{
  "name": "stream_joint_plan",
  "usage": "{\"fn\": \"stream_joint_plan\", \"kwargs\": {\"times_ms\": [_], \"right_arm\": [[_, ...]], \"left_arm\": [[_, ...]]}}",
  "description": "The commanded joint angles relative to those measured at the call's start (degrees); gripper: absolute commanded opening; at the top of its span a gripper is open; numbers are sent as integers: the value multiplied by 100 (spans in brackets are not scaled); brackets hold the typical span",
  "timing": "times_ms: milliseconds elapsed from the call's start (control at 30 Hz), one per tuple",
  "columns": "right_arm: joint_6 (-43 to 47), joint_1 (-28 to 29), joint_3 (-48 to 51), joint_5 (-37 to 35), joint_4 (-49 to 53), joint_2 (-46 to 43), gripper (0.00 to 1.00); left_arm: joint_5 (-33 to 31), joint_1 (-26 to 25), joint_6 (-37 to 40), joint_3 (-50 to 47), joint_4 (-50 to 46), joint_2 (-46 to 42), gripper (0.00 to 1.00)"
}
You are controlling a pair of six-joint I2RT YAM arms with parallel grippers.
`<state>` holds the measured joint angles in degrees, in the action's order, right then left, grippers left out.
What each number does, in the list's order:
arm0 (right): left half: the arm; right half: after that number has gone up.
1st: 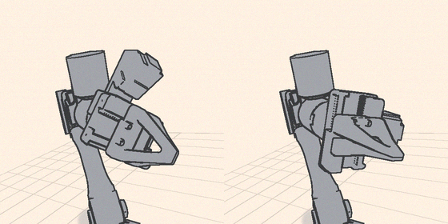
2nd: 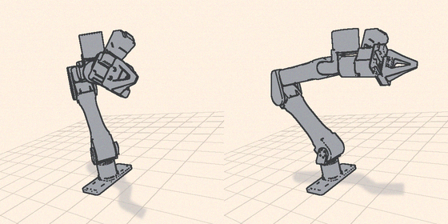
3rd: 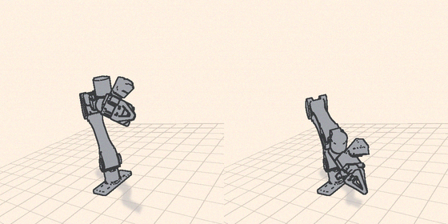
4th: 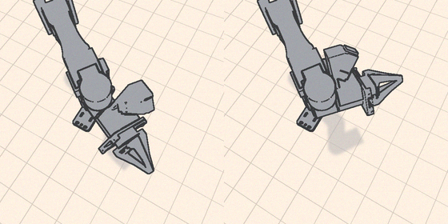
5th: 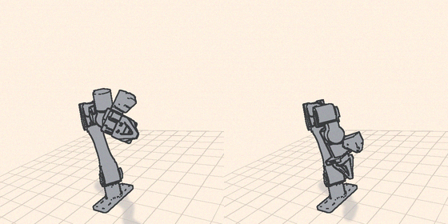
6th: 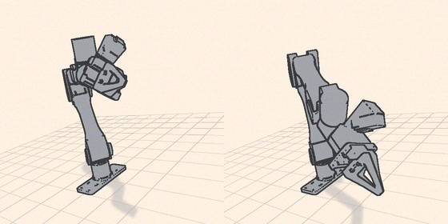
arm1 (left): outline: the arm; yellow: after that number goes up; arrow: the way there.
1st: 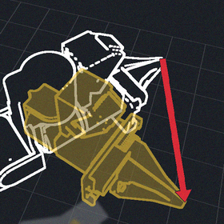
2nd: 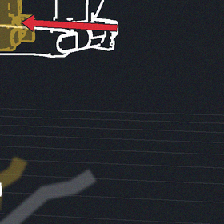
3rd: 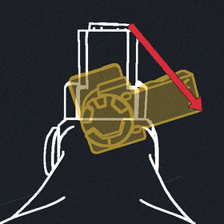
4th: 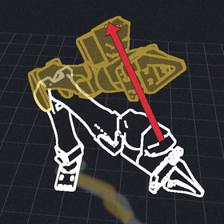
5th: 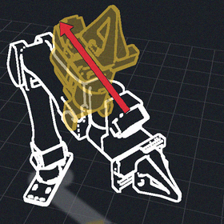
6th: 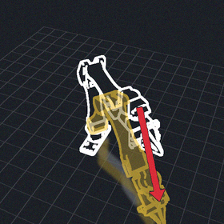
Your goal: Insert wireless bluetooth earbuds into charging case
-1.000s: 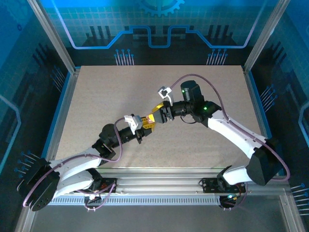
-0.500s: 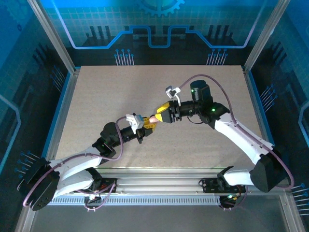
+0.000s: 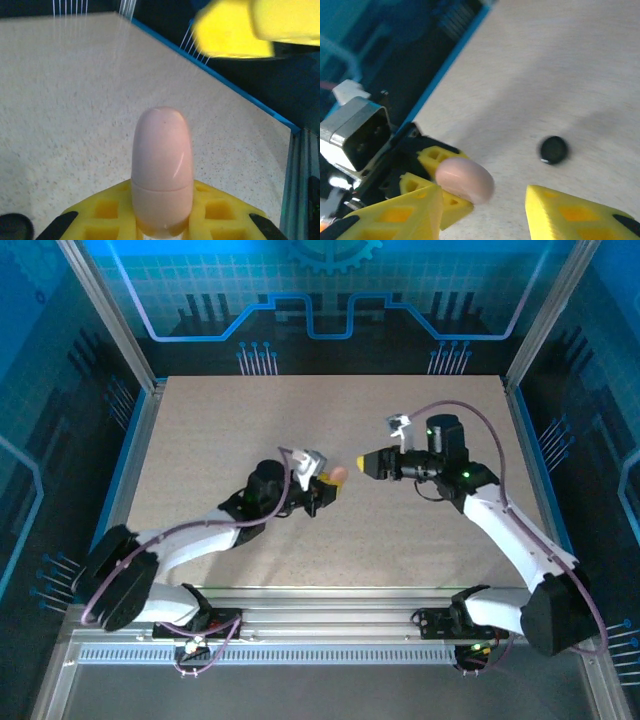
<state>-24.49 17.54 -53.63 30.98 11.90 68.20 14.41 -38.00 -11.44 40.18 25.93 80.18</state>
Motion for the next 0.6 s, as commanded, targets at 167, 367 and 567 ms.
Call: {"fn": "stream_joint_plan", "kwargs": {"times_ms": [167, 367, 567], "right_arm": [[-689, -983, 653, -1001, 866, -600, 49], [-617, -1003, 766, -859, 927, -445, 49], [-505, -1086, 860, -875, 972, -362, 48]], "left_arm": [[646, -31, -1401, 1867, -2316, 1792, 7], [1093, -93, -1410, 3228, -3880, 2994, 8], [1169, -129, -1429, 4238, -4957, 3811, 9]]}}
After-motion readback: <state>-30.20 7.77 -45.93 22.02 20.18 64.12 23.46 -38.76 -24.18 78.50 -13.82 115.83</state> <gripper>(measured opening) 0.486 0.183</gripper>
